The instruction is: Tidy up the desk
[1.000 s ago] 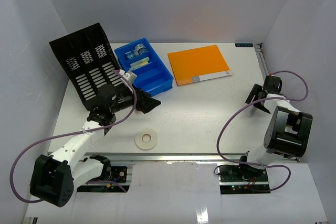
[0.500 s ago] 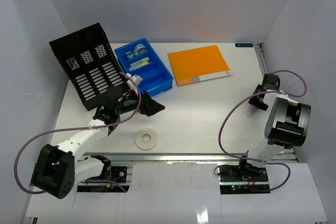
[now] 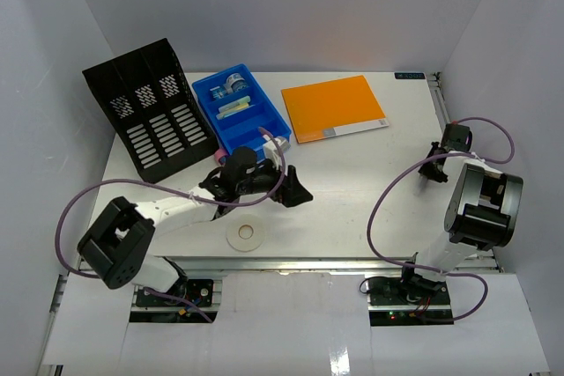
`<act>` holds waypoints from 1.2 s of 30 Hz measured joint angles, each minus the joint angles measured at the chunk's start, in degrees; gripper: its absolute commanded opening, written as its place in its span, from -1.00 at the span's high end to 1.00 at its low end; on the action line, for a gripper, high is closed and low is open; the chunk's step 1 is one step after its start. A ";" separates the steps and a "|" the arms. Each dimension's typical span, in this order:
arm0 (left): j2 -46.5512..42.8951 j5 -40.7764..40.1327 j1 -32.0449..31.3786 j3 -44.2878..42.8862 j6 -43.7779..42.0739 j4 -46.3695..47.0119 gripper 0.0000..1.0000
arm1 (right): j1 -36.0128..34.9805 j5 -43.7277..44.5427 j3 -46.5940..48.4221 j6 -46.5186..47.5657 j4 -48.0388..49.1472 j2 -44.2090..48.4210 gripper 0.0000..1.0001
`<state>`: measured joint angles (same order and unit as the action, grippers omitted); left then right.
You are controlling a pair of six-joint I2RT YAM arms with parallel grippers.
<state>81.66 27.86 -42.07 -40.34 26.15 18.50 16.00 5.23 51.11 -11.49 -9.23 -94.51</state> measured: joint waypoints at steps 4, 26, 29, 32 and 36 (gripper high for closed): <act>6.00 -4.34 -4.17 -5.89 -2.27 1.04 -0.96 | 0.42 -6.58 -1.01 -0.51 -0.14 2.52 0.85; 28.98 -9.19 -11.26 -22.20 4.61 19.90 -0.96 | -7.95 -42.66 -8.16 -9.40 13.80 17.79 0.85; 31.36 -10.08 -12.41 -25.13 6.32 21.58 -0.96 | -8.83 -44.59 -9.43 -10.98 16.71 19.30 0.85; 33.27 -10.77 -13.10 -26.87 8.17 23.34 -0.96 | -9.01 -46.18 -10.76 -12.40 18.76 20.81 0.85; 35.19 -11.38 -13.85 -28.77 9.97 23.91 -0.96 | -8.99 -47.75 -11.81 -13.87 20.84 22.04 0.85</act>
<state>116.84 16.48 -55.92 -69.12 36.12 42.41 7.01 -42.51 39.29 -25.36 11.61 -72.47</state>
